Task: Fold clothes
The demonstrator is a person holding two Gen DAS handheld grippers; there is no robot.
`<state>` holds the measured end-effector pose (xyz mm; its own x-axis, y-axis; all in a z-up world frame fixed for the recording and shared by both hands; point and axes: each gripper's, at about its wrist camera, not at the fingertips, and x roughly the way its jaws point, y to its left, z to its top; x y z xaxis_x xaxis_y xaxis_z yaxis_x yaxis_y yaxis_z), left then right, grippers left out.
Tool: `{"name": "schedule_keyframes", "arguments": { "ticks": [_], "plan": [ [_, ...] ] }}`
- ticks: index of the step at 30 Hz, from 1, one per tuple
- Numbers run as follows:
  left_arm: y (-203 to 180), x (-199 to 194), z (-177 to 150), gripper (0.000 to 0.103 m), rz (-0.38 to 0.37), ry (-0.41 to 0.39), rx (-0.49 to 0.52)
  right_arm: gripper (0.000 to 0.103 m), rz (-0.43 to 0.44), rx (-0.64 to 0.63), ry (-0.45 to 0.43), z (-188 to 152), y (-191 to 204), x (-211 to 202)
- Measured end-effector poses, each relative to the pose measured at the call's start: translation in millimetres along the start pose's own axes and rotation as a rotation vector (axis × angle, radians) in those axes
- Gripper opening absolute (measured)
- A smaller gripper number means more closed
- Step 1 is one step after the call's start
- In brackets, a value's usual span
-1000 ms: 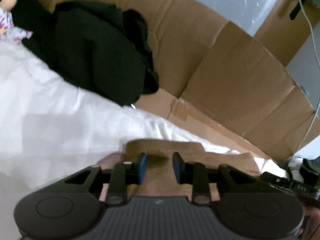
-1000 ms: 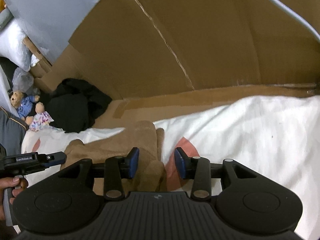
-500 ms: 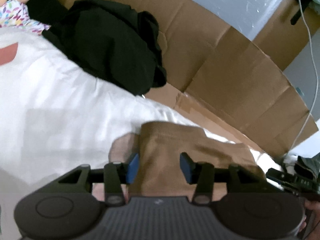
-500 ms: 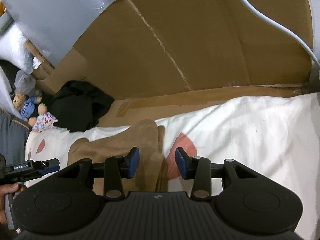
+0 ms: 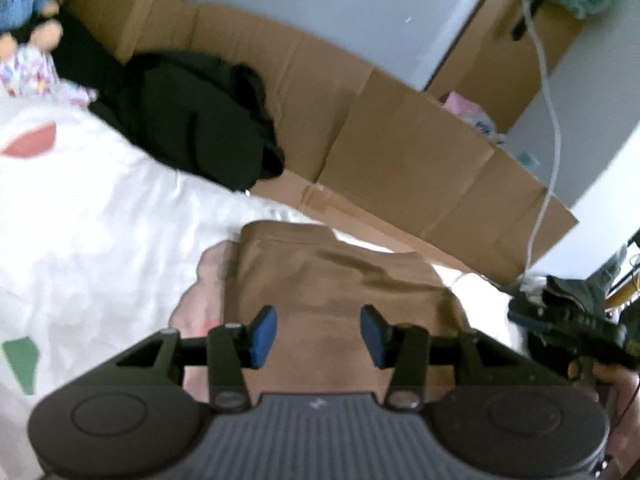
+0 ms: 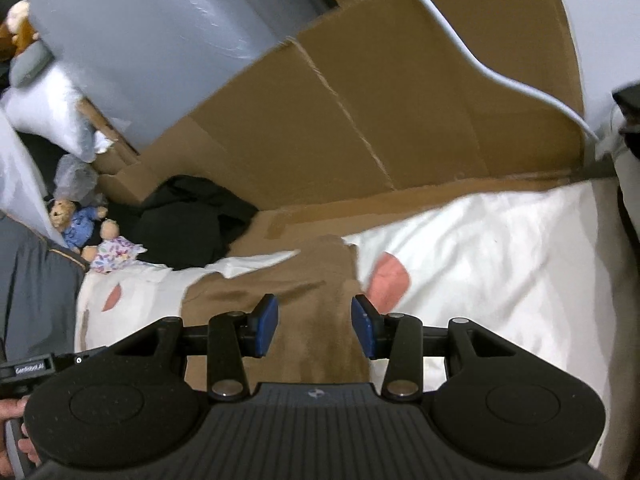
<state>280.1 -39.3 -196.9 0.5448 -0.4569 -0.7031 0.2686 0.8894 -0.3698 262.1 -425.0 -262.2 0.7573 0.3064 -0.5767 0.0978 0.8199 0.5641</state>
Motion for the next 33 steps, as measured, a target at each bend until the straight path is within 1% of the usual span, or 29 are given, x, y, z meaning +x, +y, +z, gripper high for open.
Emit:
{"name": "schedule_keyframes", "arguments": {
  "ticks": [3, 4, 6, 8, 11, 12, 13, 14, 17, 19, 22, 24, 27, 30, 31, 32, 33],
  "plan": [
    [-4.5, -21.8, -3.8, 0.050, -0.006, 0.003, -0.047, 0.045, -0.006, 0.031, -0.040, 2.6, 5.8, -16.9],
    [-6.8, -27.4, -4.2, 0.050, 0.000, 0.001, -0.043, 0.045, -0.009, 0.058, -0.044, 4.0, 6.2, -21.7],
    [-10.7, -36.5, -4.1, 0.050, 0.008, -0.001, -0.033, 0.046, -0.010, 0.086, -0.039, 5.3, 7.9, -27.0],
    [-10.6, -44.4, -4.2, 0.050, 0.003, 0.008, -0.052, 0.046, -0.014, 0.095, -0.029, 4.8, 11.9, -31.3],
    [-10.7, -55.1, -5.1, 0.051, 0.015, 0.005, -0.037, 0.046, -0.020, 0.124, 0.010, -0.4, 16.6, -33.5],
    [-9.9, -56.0, -5.3, 0.051, 0.005, 0.005, -0.031, 0.046, -0.023, 0.111, 0.018, -4.4, 20.5, -34.7],
    [-7.2, -55.2, -3.7, 0.051, -0.026, 0.024, -0.024, 0.046, -0.030, 0.098, 0.032, -8.9, 24.1, -34.8],
    [-6.1, -55.6, -2.9, 0.051, -0.036, 0.037, -0.021, 0.046, -0.040, 0.089, 0.047, -12.8, 26.7, -33.9],
    [0.4, -63.1, -0.7, 0.051, 0.002, 0.039, -0.022, 0.046, -0.086, 0.029, 0.088, -24.1, 37.1, -28.2],
    [5.3, -66.9, -3.1, 0.051, 0.011, 0.040, -0.053, 0.046, -0.094, -0.001, 0.099, -29.3, 43.8, -28.3],
    [11.0, -72.3, -10.0, 0.051, 0.021, 0.032, -0.080, 0.046, -0.078, -0.016, 0.122, -33.7, 53.1, -30.7],
    [13.7, -73.1, -14.3, 0.051, 0.031, 0.029, -0.078, 0.046, -0.072, -0.070, 0.134, -35.0, 63.0, -36.0],
    [19.2, -73.9, -19.0, 0.051, 0.038, 0.022, -0.097, 0.046, -0.076, -0.119, 0.133, -36.4, 71.2, -43.3],
    [27.1, -80.6, -23.3, 0.051, 0.041, 0.005, -0.140, 0.047, -0.086, -0.154, 0.130, -37.8, 79.5, -52.1],
    [29.8, -83.5, -24.8, 0.051, 0.043, -0.003, -0.148, 0.048, -0.082, -0.166, 0.129, -38.9, 82.8, -55.9],
    [31.2, -84.8, -25.7, 0.051, 0.046, -0.005, -0.150, 0.053, -0.078, -0.177, 0.129, -40.4, 86.0, -58.9],
    [33.3, -86.5, -26.8, 0.052, 0.051, -0.006, -0.149, 0.055, -0.075, -0.185, 0.130, -41.8, 88.2, -60.4]
  ]
}}
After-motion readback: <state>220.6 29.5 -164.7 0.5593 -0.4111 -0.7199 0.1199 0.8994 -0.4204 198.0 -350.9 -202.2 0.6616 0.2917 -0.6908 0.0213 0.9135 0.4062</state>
